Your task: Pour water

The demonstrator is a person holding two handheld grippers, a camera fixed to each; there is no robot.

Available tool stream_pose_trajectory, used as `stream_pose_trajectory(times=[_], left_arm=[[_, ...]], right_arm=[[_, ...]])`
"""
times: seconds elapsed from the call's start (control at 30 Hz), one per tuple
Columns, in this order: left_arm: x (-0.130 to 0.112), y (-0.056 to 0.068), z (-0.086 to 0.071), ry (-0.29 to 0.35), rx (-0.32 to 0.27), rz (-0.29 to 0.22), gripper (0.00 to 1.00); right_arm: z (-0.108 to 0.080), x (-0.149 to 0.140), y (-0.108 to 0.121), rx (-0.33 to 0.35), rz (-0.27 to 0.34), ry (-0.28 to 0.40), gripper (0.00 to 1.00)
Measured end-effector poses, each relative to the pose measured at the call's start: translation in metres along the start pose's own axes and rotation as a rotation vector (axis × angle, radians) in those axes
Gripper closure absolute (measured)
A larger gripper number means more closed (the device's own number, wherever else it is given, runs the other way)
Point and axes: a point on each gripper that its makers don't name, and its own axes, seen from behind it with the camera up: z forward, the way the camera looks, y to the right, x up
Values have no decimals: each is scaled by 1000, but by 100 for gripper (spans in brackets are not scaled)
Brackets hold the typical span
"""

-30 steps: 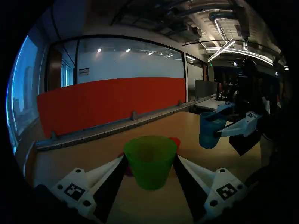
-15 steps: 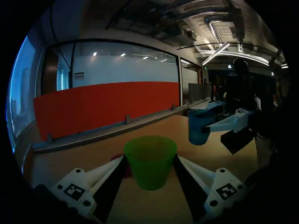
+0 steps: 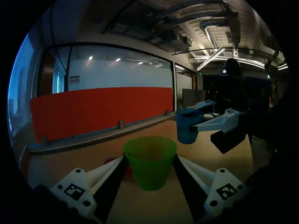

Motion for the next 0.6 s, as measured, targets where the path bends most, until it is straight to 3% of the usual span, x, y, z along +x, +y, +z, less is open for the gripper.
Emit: stream_pose_trajectory(times=[0.27,0.6], left_arm=[[-1,13,0,8,-26,-6,15],[4,23,1,15,-43,-8,15]], right_arm=[[2,21,5,5,-47,26,11],[3,50,9,14,-164,49,11]])
